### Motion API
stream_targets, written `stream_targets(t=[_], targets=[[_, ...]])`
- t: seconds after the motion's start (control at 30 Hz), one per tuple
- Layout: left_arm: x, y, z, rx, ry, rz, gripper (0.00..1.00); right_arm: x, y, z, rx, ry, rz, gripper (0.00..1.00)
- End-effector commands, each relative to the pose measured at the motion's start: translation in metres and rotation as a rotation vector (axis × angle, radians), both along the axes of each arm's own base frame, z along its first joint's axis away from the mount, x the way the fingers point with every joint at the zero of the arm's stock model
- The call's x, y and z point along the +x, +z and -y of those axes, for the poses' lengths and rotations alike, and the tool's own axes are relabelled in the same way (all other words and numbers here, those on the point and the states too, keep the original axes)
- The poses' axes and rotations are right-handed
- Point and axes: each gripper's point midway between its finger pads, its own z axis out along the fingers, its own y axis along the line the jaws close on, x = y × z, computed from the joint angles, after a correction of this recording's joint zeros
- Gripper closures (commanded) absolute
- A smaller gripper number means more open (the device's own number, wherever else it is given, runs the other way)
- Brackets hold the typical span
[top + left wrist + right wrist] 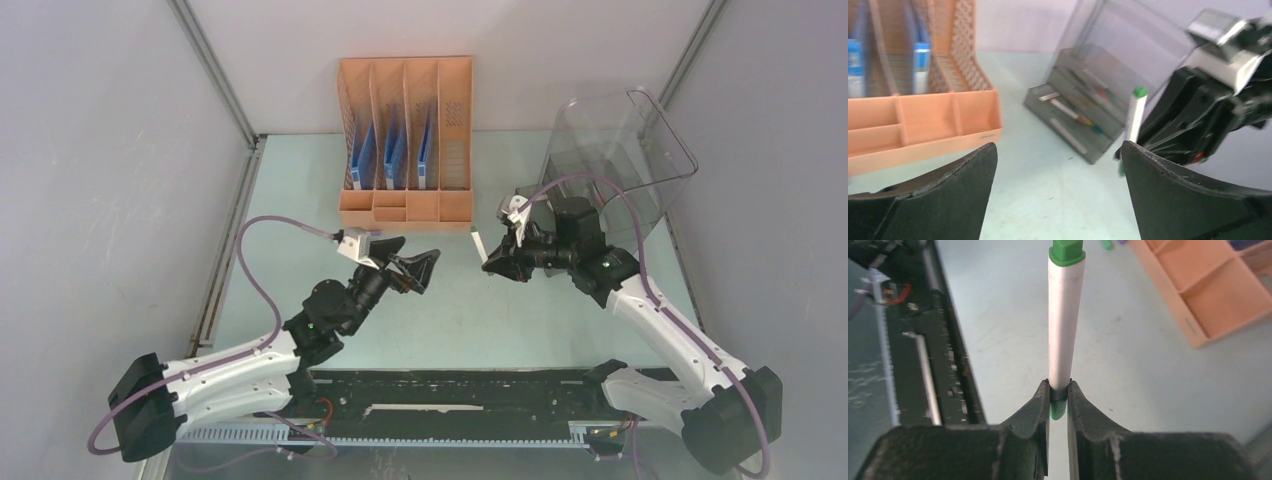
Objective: Organize the desk
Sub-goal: Place the stationery in the drawer.
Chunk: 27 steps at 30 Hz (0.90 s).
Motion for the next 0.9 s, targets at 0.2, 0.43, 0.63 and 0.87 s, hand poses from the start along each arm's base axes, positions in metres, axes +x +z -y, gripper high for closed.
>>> stream_targets(t=[0.2,0.43,0.63,0.87], targets=[[0.027,-0.058,-0.082,0.320,0.376,0.009,0.00,0.071,-0.007,0.052,-0.259,-0.339,0.218,1.00],[0.033,-0.082,-0.099,0.408,0.452,-0.025,0.00,0.106,-0.019,0.082,-0.333,-0.564,0.209,1.00],[0.036,-0.086,-0.098,0.418,0.463,-0.036,0.00,0.126,-0.031,0.104,-0.384,-0.711,0.199,1.00],[0.037,-0.088,-0.096,0.427,0.463,-0.041,0.00,0.144,-0.052,0.132,-0.462,-0.841,0.165,1.00]])
